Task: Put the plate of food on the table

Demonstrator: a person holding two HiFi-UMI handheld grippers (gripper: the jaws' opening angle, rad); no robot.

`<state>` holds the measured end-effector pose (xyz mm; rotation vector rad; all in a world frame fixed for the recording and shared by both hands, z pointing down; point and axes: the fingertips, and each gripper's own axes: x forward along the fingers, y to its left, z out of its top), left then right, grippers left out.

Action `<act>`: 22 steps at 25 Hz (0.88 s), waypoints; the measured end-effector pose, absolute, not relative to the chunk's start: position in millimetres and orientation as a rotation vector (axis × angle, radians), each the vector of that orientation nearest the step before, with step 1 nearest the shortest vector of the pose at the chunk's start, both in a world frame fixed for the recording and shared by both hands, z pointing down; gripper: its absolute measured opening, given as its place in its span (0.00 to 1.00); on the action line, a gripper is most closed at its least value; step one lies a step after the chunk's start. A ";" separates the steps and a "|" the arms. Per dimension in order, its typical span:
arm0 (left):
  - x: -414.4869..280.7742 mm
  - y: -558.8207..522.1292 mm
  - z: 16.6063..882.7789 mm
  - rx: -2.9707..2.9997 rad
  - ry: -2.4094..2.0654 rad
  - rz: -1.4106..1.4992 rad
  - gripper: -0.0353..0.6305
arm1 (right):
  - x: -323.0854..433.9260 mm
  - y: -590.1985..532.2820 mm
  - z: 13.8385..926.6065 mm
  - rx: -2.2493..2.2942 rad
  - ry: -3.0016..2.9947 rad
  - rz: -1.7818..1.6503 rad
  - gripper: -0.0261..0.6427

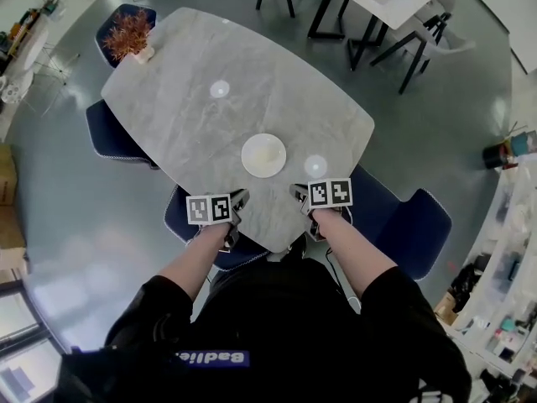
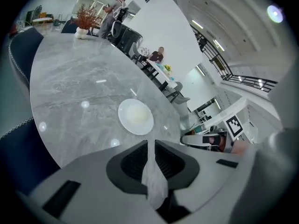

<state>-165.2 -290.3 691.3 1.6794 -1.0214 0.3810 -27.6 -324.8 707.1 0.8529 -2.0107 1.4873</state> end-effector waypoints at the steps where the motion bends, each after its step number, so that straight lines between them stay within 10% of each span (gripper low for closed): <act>1: -158.7 -285.1 682.0 1.701 -1.013 0.371 0.13 | -28.0 -319.5 702.7 0.846 -2.024 1.485 0.12; 22: -93.5 -230.9 464.7 2.493 -0.875 0.132 0.07 | -69.9 -231.6 501.0 0.386 -2.758 1.041 0.06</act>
